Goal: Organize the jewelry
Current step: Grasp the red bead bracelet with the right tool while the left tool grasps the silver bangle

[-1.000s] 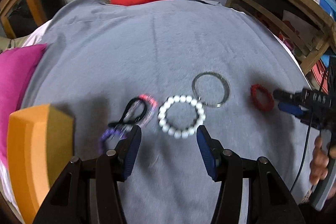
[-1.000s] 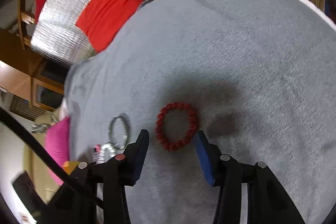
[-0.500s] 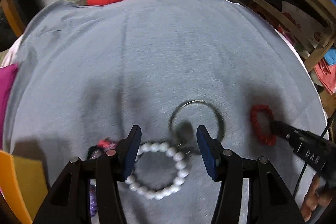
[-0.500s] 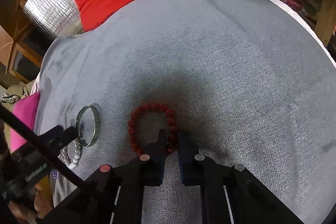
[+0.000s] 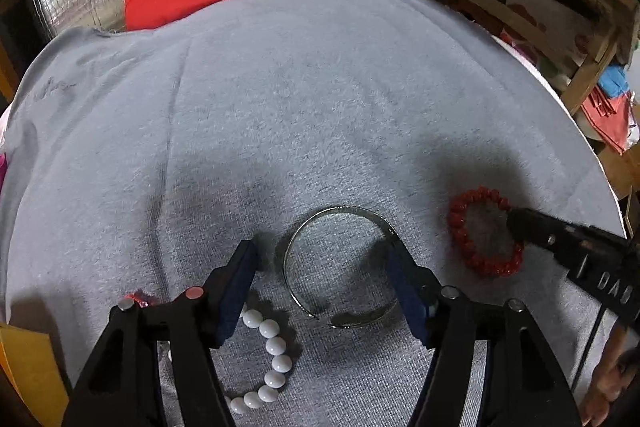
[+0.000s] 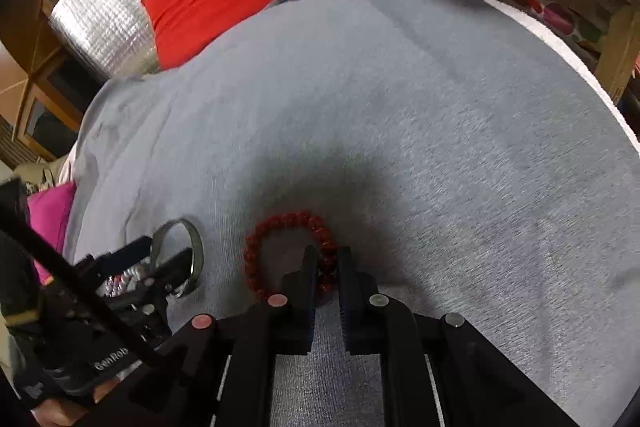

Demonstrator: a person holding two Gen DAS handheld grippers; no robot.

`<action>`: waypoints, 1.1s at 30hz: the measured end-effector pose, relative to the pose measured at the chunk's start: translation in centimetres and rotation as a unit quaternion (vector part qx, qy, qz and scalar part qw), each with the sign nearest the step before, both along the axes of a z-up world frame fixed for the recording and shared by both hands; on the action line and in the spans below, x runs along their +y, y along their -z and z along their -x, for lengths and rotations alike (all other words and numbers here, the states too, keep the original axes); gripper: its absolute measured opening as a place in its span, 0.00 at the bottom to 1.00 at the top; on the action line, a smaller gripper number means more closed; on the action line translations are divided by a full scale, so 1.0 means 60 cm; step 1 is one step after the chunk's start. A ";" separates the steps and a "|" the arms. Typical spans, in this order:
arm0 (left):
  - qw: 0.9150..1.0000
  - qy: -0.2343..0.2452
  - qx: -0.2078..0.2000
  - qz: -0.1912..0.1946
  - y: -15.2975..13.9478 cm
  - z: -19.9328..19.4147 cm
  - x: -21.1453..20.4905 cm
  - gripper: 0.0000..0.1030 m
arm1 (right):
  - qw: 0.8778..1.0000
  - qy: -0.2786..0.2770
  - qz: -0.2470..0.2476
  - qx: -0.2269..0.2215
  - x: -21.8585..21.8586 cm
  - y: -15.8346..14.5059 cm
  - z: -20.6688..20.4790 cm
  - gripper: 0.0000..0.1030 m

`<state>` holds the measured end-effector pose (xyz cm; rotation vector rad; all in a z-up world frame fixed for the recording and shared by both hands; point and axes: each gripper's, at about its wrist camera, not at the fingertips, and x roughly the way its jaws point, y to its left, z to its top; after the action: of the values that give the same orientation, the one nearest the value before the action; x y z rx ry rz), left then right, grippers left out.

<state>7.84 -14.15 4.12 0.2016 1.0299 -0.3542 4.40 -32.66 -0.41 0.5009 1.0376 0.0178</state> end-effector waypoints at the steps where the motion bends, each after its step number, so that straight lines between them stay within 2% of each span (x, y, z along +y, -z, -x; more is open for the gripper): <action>1: 1.000 0.005 -0.006 -0.001 0.000 0.004 -0.002 0.65 | 1.000 0.004 -0.002 -0.005 -0.004 -0.003 0.001 0.10; 3: 1.000 0.013 -0.017 0.005 -0.003 0.013 -0.001 0.43 | 1.000 0.013 -0.006 -0.016 -0.013 -0.010 0.005 0.10; 5: 1.000 0.013 -0.017 0.011 -0.008 0.020 0.001 0.40 | 1.000 0.018 -0.008 -0.021 -0.016 -0.013 0.009 0.10; 7: 1.000 0.009 -0.009 0.023 -0.010 0.016 0.006 0.40 | 1.000 0.018 -0.010 -0.019 -0.019 -0.012 0.010 0.10; 9: 0.999 0.003 0.010 0.037 -0.011 0.010 0.017 0.58 | 1.000 0.018 -0.011 -0.013 -0.017 -0.009 0.012 0.10; 11: 0.998 -0.003 0.016 0.056 -0.014 0.010 0.020 0.66 | 1.000 0.017 -0.018 -0.007 -0.015 -0.005 0.010 0.10; 15: 0.998 0.013 0.015 0.057 -0.015 0.016 0.007 0.69 | 1.000 0.018 -0.021 -0.003 -0.013 -0.001 0.009 0.10; 21: 0.999 0.033 -0.008 -0.004 0.006 0.026 -0.024 0.71 | 0.999 0.023 -0.022 -0.003 -0.022 0.000 0.014 0.10; 23: 0.999 0.031 -0.016 -0.004 0.007 0.025 -0.023 0.70 | 0.999 0.024 -0.022 -0.006 -0.029 -0.001 0.018 0.10; 25: 0.999 0.025 -0.024 -0.002 0.005 0.025 -0.019 0.61 | 0.999 0.024 -0.023 -0.008 -0.031 -0.002 0.019 0.10; 33: 0.998 0.017 -0.058 0.016 -0.030 0.034 -0.004 0.61 | 0.998 0.026 -0.036 -0.037 -0.031 -0.019 0.022 0.10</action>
<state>5.77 -14.40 5.90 0.2096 0.9065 -0.3845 3.06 -34.53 0.76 0.5876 0.9547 0.0275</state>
